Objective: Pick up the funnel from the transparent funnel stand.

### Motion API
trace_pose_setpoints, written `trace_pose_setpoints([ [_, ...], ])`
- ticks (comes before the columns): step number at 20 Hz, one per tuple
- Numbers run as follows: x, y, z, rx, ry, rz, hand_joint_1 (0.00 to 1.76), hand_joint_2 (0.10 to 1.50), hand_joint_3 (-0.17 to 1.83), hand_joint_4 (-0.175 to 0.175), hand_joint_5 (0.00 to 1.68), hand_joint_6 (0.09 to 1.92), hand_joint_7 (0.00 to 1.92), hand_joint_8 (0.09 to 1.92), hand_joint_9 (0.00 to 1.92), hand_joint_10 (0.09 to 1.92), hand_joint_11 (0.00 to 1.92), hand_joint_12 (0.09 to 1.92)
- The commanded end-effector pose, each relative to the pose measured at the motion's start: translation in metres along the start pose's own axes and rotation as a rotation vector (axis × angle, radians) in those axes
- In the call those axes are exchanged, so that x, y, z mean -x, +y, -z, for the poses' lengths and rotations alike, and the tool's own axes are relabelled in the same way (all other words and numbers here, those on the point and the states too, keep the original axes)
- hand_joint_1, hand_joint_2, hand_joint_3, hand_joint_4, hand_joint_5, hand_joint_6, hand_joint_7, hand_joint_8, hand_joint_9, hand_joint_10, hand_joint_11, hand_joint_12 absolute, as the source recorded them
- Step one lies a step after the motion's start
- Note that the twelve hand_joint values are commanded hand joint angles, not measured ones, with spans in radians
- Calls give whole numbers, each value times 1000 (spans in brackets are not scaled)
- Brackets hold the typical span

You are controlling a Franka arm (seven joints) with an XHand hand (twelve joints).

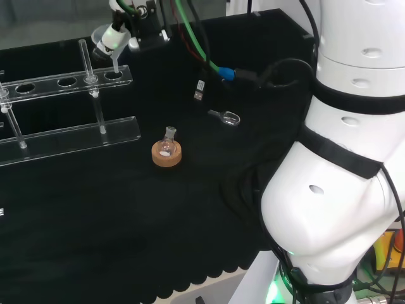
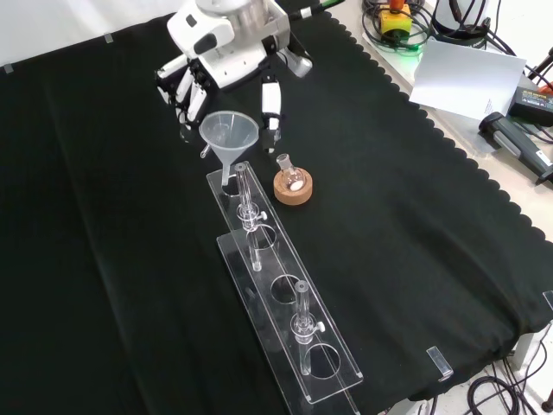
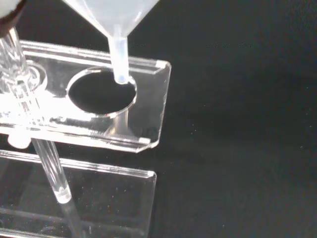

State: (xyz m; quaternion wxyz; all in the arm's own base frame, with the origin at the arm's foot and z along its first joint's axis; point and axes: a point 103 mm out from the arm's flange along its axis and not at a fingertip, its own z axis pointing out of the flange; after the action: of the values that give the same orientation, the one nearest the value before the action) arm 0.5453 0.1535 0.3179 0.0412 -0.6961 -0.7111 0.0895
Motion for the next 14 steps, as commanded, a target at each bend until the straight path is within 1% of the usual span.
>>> trace_pose_setpoints([
  [1,15,-8,23,-8,-11,22,755,573,646,79,981,168,1170,267,715,460,0,1421],
  [8,27,-20,39,-16,-26,52,755,569,654,85,1003,187,1197,268,724,453,0,1414],
  [12,34,-24,45,10,-18,60,756,568,657,86,1010,195,1204,266,727,450,0,1411],
  [14,44,-27,46,19,-20,63,756,568,659,87,1029,205,1216,268,735,451,0,1410],
])
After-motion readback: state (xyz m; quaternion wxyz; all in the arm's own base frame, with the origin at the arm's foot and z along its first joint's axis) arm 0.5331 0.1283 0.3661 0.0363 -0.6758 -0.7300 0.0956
